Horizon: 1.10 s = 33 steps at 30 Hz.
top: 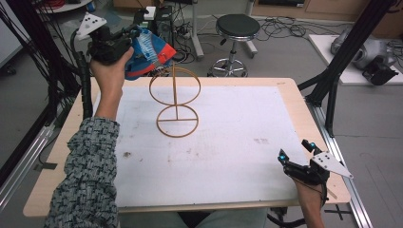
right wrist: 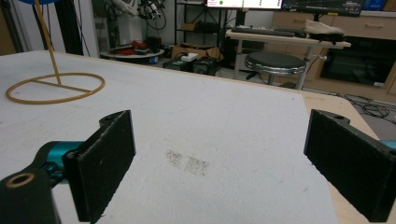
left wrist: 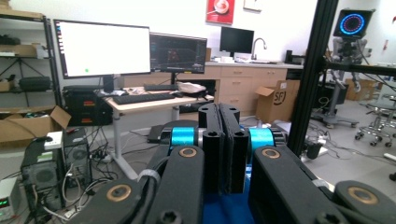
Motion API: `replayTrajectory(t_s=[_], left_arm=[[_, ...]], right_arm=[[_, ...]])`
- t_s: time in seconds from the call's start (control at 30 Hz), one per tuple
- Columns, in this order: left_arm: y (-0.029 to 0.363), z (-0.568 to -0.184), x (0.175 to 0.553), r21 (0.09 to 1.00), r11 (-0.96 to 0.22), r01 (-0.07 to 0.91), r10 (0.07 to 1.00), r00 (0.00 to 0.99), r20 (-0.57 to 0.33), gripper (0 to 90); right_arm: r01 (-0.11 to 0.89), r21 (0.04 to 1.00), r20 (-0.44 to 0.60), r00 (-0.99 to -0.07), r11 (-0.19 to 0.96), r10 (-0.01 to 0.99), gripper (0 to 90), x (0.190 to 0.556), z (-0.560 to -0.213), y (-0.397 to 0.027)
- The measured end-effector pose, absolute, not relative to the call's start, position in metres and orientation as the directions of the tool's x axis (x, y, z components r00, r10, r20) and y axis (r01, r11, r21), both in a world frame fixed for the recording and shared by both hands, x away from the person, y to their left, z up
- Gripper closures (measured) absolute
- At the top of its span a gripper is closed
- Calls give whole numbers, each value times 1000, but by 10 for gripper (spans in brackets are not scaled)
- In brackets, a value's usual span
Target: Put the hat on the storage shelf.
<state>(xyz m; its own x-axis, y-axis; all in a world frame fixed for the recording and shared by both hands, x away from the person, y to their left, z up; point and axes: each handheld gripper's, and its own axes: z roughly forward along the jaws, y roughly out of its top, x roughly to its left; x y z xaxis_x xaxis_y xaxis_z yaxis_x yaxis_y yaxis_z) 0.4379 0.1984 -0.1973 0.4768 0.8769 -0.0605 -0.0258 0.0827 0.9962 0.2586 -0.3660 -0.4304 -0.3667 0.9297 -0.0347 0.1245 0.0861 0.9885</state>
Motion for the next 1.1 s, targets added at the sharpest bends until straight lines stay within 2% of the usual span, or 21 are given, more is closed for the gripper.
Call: replayTrajectory(t_s=[0.6, 1.1], left_arm=[[170, -185, 442, 994, 92, -61, 859, 510, -48, 879], [148, -194, 430, 999, -34, 35, 788, 615, 6, 878]], right_arm=[[125, 988, -36, -374, 89, 927, 80, 258, -431, -367], [123, 989, -36, -373, 88, 927, 80, 258, -431, -366]])
